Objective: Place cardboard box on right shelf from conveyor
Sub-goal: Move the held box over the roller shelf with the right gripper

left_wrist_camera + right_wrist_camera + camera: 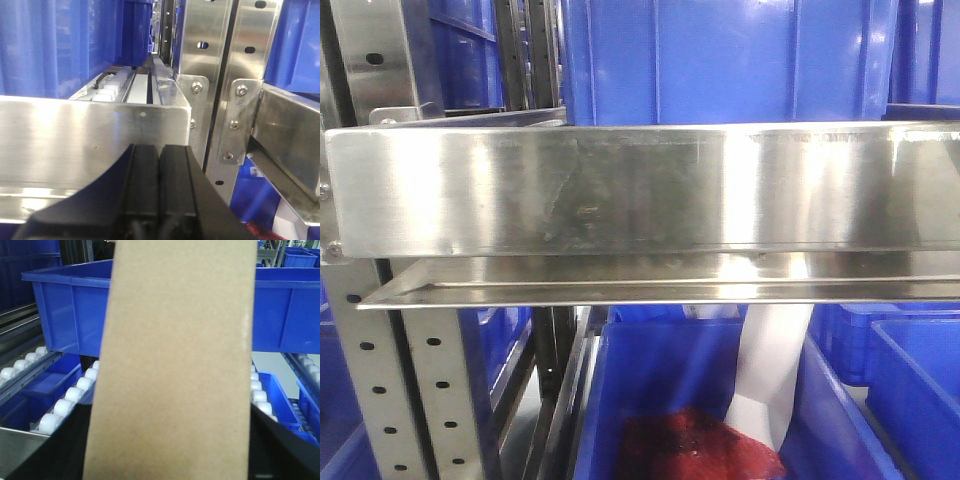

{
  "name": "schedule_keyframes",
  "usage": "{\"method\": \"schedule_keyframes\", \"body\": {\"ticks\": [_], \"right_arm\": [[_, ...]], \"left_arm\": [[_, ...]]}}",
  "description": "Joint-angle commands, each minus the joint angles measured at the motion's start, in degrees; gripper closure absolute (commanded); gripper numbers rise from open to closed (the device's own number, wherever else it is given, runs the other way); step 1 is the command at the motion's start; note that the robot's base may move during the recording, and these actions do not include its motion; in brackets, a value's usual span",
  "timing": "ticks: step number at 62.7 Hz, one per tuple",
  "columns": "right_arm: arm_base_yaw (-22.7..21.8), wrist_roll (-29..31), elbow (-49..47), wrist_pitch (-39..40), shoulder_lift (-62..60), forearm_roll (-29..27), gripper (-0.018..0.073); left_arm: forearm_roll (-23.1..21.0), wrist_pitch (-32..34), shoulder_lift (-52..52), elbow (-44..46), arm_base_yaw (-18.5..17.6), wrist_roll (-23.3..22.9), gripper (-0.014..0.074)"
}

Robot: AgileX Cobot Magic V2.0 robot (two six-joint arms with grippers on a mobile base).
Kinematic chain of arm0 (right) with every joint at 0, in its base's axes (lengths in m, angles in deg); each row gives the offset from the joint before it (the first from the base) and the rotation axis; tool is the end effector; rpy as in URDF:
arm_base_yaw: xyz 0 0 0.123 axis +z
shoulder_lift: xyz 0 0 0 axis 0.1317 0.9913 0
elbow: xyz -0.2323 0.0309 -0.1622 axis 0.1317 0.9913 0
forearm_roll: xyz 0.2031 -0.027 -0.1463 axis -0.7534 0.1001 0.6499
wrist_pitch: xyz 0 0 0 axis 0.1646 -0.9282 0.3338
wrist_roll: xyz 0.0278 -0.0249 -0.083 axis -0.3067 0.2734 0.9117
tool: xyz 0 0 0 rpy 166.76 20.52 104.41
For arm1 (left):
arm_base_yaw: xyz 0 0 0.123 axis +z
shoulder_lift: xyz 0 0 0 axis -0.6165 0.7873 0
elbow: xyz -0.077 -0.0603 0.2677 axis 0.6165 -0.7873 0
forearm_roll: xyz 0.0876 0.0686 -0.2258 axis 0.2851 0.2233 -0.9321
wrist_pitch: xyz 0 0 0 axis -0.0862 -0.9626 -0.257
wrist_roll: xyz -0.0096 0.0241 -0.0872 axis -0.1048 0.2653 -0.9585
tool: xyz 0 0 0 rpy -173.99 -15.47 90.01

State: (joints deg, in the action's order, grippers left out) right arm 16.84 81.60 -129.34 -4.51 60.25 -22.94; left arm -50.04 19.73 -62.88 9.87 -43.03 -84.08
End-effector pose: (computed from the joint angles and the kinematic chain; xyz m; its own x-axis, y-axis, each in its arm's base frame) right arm 0.0427 0.0041 0.3730 -0.1341 0.0077 -0.9909 -0.1259 0.9917 0.0247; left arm 0.0565 -0.0053 0.1989 0.0122 -0.0694 -0.9975 0.0918 0.9935 -0.0680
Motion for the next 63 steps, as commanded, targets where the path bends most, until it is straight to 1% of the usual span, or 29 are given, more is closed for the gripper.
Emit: {"method": "schedule_keyframes", "body": {"ticks": [1,34,43,48,56,60,63], "right_arm": [[-0.41,0.42,-1.67,5.75,0.63,0.66,0.041],[-0.41,0.47,-1.67,5.82,0.63,0.71,0.041],[-0.41,2.33,-2.14,7.82,1.86,3.16,0.041],[-0.41,5.36,-3.54,8.85,4.05,4.84,0.041],[-0.08,13.33,-7.8,9.75,10.43,6.82,0.041],[1.47,18.96,-9.97,10.57,13.64,7.7,0.041],[3.61,21.63,-11.28,11.23,16.48,8.46,0.041]], "left_arm": [[-0.37,5.19,-0.66,0.21,-0.23,-0.29,0.0715],[-0.37,5.19,-0.66,0.21,-0.23,-0.29,0.0715],[-0.37,5.19,-0.66,0.21,-0.23,-0.29,0.0715],[-0.37,5.19,-0.66,0.21,-0.23,-0.29,0.0715],[-0.37,5.19,-0.66,0.21,-0.23,-0.29,0.0715],[-0.37,5.19,-0.66,0.21,-0.23,-0.29,0.0715],[-0.37,5.19,-0.66,0.21,-0.23,-0.29,0.0715]]}}
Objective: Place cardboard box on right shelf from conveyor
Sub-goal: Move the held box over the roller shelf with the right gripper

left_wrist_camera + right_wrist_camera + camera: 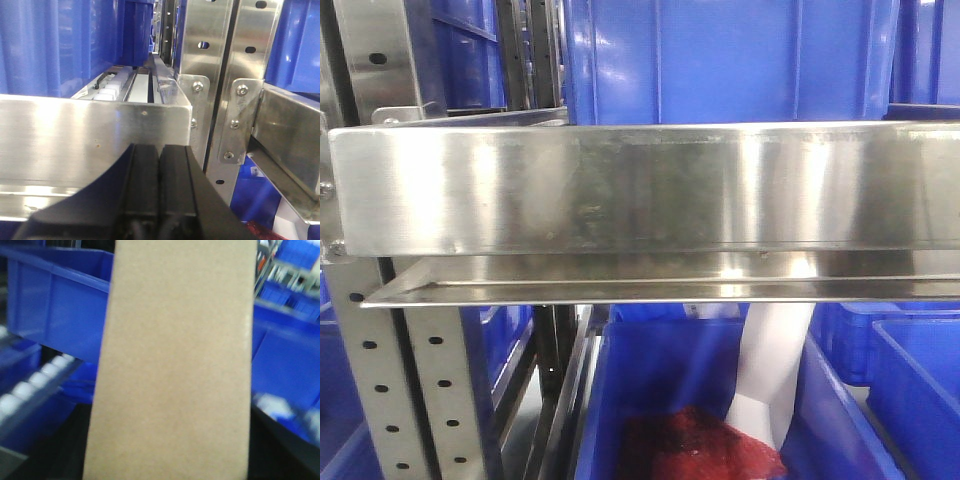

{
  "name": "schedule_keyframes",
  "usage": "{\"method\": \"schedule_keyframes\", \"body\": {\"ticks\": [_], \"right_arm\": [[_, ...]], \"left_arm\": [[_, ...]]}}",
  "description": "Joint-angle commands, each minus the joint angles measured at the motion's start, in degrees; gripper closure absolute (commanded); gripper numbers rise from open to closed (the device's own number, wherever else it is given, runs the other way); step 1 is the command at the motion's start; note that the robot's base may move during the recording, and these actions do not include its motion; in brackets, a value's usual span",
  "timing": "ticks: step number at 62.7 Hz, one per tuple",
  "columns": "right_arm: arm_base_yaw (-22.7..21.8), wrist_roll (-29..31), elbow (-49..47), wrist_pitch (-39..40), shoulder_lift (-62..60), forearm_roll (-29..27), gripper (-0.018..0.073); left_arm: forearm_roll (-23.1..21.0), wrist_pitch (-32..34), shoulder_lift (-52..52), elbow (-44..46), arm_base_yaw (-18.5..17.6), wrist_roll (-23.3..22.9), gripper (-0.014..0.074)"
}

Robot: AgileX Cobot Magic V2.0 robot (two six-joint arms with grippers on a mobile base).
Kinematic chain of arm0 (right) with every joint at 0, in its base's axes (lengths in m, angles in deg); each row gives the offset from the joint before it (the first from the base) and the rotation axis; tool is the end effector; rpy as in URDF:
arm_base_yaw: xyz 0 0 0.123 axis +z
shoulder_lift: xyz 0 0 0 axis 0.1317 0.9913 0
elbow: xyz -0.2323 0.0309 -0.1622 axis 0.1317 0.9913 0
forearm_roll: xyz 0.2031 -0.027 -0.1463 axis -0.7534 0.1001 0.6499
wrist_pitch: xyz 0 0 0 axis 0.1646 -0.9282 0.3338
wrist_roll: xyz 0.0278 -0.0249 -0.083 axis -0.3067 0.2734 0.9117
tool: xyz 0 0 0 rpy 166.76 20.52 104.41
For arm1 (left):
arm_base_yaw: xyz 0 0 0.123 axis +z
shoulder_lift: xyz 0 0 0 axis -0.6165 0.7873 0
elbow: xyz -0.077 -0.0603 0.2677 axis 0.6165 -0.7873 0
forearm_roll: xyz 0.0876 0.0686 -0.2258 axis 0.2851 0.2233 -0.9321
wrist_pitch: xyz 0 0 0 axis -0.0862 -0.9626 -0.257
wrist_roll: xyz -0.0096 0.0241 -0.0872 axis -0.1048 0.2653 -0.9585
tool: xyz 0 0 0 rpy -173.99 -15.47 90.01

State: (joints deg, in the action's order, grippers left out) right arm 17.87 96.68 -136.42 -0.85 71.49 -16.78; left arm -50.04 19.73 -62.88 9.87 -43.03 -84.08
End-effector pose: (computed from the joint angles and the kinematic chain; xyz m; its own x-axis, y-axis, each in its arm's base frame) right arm 0.0810 0.0067 0.4049 -0.0962 -0.3427 -0.9345 -0.1317 0.9350 -0.3293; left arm 0.0565 -0.0053 0.1989 0.0122 -0.0694 -0.9975 0.0918 0.9935 -0.0680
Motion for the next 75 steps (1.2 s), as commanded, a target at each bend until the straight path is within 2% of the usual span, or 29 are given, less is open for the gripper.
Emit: {"method": "schedule_keyframes", "body": {"ticks": [1,17,22,28,52,64,75], "right_arm": [[3.28,7.62,-4.62,7.8,6.09,2.57,0.041],[16.23,26.22,-9.79,8.16,18.41,10.21,0.041],[19.02,30.56,-10.2,8.55,21.59,10.85,0.041],[20.24,34.19,-10.31,9.67,25.19,10.84,0.041],[20.17,34.97,-10.31,14.7,37.73,11.22,0.041],[19.98,34.97,-10.31,17.42,42.08,14.29,0.041],[17.85,34.97,-10.31,17.94,44.75,16.89,0.041]], "left_arm": [[-0.37,5.19,-0.66,0.21,-0.23,-0.29,0.0715],[-0.37,5.19,-0.66,0.21,-0.23,-0.29,0.0715],[-0.37,5.19,-0.66,0.21,-0.23,-0.29,0.0715],[-0.37,5.19,-0.66,0.21,-0.23,-0.29,0.0715],[-0.37,5.19,-0.66,0.21,-0.23,-0.29,0.0715],[-0.37,5.19,-0.66,0.21,-0.23,-0.29,0.0715],[-0.37,5.19,-0.66,0.21,-0.23,-0.29,0.0715]]}}
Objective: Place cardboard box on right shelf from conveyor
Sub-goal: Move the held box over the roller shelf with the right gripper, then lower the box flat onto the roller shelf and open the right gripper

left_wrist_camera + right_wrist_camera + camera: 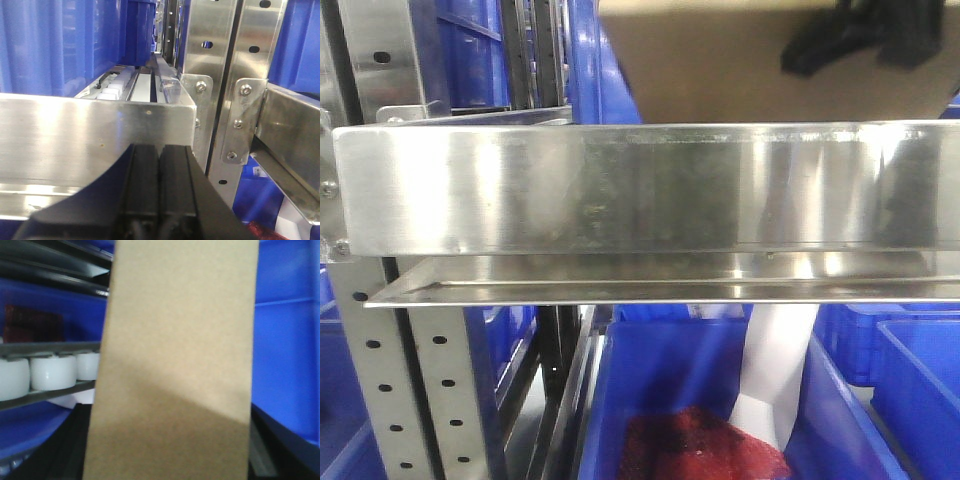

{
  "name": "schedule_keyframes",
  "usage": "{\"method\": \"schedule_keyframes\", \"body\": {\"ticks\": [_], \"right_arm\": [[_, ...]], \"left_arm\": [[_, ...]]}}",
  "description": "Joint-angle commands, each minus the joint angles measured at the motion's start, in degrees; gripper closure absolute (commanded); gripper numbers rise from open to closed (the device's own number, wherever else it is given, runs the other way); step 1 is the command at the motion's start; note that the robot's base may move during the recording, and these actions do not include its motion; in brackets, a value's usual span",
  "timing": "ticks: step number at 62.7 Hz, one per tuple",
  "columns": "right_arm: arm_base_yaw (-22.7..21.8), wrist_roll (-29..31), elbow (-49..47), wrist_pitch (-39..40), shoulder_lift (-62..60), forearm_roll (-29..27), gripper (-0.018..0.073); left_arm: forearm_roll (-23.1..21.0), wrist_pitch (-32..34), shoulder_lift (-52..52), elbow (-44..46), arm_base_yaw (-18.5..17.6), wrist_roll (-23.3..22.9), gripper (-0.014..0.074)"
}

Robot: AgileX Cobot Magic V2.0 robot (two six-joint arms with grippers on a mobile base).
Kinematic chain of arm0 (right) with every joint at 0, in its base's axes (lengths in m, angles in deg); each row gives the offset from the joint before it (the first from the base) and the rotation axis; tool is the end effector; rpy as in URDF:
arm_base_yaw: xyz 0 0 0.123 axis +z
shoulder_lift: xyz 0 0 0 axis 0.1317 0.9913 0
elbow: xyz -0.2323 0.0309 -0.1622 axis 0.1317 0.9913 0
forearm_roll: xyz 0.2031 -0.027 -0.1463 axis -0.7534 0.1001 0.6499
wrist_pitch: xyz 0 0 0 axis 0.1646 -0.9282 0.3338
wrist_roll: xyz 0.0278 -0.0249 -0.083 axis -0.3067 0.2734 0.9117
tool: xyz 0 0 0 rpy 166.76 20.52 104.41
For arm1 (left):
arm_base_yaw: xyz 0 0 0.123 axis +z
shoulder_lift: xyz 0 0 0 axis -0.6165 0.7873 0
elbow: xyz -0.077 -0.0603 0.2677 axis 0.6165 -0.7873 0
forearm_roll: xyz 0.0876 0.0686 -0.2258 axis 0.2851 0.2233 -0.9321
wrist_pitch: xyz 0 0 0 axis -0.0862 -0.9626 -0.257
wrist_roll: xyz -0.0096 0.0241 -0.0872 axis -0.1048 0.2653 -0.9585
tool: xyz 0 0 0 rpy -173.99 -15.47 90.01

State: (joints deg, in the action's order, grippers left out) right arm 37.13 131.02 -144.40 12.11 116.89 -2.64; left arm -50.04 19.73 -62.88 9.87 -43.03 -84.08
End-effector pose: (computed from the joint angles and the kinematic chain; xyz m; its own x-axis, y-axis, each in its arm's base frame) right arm 0.2563 0.1314 0.3236 0.1876 -0.9457 -0.2653 -0.5645 0.1172 -0.8171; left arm 0.0565 -0.0053 0.1989 0.0122 -0.0694 -0.9975 0.0918 0.9935 -0.0680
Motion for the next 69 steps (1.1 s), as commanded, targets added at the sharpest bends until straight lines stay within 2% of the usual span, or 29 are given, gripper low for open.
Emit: {"method": "schedule_keyframes", "body": {"ticks": [1,10,33,39,48,52,57,69], "right_arm": [[-1.57,0.63,-2.33,4.99,-0.48,2.92,0.041],[-2.49,0.63,-2.33,5.2,0.63,4.55,0.041],[-2.62,0.19,-2.33,5.36,1.96,4.55,0.0398],[-2.62,-2.21,-2.33,5.44,1.96,4.42,0.0321],[-2.62,-6.99,-2.33,5.49,1.96,4.43,0.003],[-2.62,-8.11,-2.33,5.49,1.96,4.43,-0.0073],[-2.62,-8.3,-2.33,5.08,1.77,4.36,-0.0044],[-2.62,-8.3,-2.33,2.67,-0.43,2.67,-0.0045]], "left_arm": [[-0.37,5.19,-0.66,0.21,-0.23,-0.29,0.0715],[-0.37,5.19,-0.66,0.21,-0.23,-0.29,0.0715],[-0.37,5.19,-0.66,0.21,-0.23,-0.29,0.0715],[-0.37,5.19,-0.66,0.21,-0.23,-0.29,0.0715],[-0.37,5.19,-0.66,0.21,-0.23,-0.29,0.0715],[-0.37,5.19,-0.66,0.21,-0.23,-0.29,0.0715],[-0.37,5.19,-0.66,0.21,-0.23,-0.29,0.0715],[-0.37,5.19,-0.66,0.21,-0.23,-0.29,0.0715]]}}
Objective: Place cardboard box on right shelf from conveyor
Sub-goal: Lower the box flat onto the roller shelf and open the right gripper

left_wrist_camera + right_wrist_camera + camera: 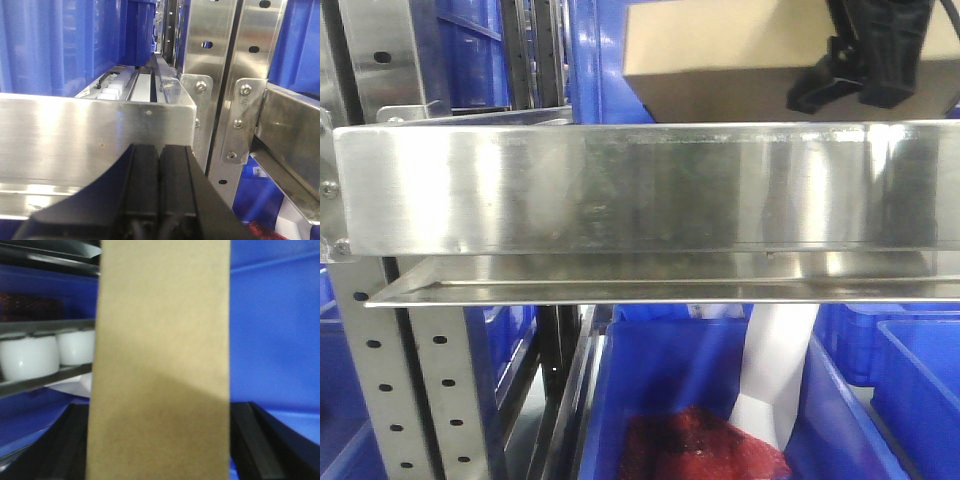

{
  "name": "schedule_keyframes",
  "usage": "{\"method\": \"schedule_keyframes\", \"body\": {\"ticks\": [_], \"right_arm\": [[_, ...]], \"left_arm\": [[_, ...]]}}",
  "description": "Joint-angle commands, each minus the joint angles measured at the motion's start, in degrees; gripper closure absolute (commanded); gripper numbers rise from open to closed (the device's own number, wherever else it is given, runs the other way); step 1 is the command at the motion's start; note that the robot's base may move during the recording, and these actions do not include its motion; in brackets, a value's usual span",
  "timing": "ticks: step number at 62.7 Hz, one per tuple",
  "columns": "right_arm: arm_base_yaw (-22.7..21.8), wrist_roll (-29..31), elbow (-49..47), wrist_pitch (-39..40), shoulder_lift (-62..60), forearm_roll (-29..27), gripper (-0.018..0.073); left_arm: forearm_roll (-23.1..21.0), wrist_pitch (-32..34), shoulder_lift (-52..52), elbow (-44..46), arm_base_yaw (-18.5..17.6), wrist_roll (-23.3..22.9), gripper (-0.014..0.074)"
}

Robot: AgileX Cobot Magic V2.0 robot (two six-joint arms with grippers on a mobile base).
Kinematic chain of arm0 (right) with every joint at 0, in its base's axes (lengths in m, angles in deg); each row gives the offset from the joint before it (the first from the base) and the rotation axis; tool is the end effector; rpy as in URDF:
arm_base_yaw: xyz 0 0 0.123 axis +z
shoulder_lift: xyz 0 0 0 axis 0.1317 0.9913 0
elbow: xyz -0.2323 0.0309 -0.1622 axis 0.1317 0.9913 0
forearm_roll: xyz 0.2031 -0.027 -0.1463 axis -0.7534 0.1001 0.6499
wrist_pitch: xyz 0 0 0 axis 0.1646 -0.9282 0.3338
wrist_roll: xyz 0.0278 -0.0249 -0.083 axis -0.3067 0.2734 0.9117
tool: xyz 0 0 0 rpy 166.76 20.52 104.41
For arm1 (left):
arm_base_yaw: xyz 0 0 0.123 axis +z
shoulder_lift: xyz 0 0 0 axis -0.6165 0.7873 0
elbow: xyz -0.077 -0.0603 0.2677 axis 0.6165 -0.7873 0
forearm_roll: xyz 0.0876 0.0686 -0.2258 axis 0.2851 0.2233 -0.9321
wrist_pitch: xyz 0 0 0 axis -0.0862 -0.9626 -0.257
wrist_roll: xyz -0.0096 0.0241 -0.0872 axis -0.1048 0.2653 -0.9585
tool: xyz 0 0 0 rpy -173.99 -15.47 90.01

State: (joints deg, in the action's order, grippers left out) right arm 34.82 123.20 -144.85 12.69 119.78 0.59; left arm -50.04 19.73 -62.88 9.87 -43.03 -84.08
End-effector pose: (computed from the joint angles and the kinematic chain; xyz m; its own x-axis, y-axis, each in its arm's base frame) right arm 0.2719 0.1251 0.3127 0.0870 -0.9449 -0.3155 -0.5828 0.2086 -0.7854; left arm 0.0565 -0.0053 0.1989 0.0122 -0.0694 -0.9975 0.0918 0.9935 -0.0680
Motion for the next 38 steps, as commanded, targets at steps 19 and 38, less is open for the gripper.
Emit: {"method": "schedule_keyframes", "body": {"ticks": [19,38], "right_arm": [[-0.31,-0.48,-1.88,1.17,-10.26,-14.42,-0.0045],[-0.31,-14.14,-1.88,-3.93,-18.56,-28.14,0.0032]], "left_arm": [[-0.37,5.19,-0.66,0.21,-0.23,-0.29,0.0715],[-0.37,5.19,-0.66,0.21,-0.23,-0.29,0.0715]]}}
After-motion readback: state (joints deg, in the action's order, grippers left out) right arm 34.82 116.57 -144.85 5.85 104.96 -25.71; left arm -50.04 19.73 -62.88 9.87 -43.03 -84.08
